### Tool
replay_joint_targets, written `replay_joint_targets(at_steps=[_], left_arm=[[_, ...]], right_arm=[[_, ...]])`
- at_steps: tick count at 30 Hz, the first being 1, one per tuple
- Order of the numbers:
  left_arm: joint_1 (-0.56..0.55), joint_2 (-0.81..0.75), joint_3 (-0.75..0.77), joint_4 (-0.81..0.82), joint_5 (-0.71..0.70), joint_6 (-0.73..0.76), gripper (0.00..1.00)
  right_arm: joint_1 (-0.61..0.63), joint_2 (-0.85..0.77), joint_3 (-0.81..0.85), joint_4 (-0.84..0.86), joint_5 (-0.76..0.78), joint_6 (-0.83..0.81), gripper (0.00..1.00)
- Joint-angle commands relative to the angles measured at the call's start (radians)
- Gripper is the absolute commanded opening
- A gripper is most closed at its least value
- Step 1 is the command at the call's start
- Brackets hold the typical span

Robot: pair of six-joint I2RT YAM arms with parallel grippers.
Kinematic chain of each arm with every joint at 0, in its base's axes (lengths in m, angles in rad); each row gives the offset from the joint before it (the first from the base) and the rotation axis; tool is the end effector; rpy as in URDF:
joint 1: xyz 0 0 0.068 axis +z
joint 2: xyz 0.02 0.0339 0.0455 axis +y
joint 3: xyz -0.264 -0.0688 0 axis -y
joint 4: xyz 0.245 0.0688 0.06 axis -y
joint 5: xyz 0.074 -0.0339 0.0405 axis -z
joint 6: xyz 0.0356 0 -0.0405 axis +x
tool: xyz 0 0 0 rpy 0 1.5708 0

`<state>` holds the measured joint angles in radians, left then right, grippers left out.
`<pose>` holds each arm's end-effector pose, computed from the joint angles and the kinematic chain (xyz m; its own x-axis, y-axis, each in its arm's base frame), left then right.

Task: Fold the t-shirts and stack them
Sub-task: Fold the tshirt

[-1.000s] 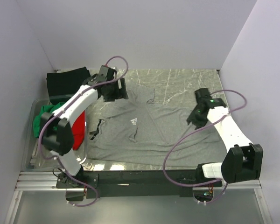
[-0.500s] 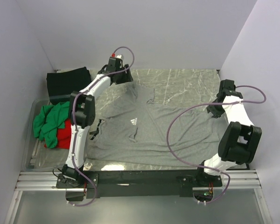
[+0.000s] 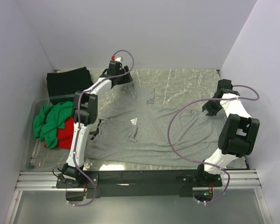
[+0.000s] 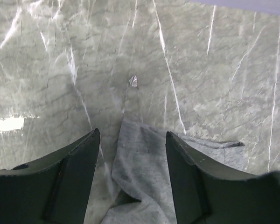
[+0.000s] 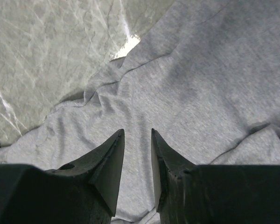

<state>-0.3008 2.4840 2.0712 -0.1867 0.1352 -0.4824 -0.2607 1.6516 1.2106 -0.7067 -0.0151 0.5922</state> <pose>0.5407 -0.1728 0.1699 -0.6629 -0.2756 -0.6961 0.1042 0.8867 -0.4504 0.3223 -0.0854 0.2264 -0.5905 0.7352 -0.3330 0.7006 0.6717 0.2406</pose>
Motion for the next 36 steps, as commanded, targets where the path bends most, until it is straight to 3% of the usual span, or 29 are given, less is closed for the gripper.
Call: replay_joint_targets(at_steps=[1, 26, 36], left_arm=[[-0.003, 0.022, 0.026, 0.087, 0.021, 0.008, 0.64], [-0.032, 0.076, 0.006, 0.101, 0.044, -0.033, 0.56], [-0.035, 0.085, 0.009, 0.021, -0.072, -0.058, 0.31]], right_arm=[[-0.002, 0.004, -0.019, 0.033, -0.043, -0.006, 0.36], [-0.002, -0.004, -0.056, 0.050, -0.120, -0.011, 0.35], [0.000, -0.007, -0.066, 0.056, -0.120, -0.011, 0.35]])
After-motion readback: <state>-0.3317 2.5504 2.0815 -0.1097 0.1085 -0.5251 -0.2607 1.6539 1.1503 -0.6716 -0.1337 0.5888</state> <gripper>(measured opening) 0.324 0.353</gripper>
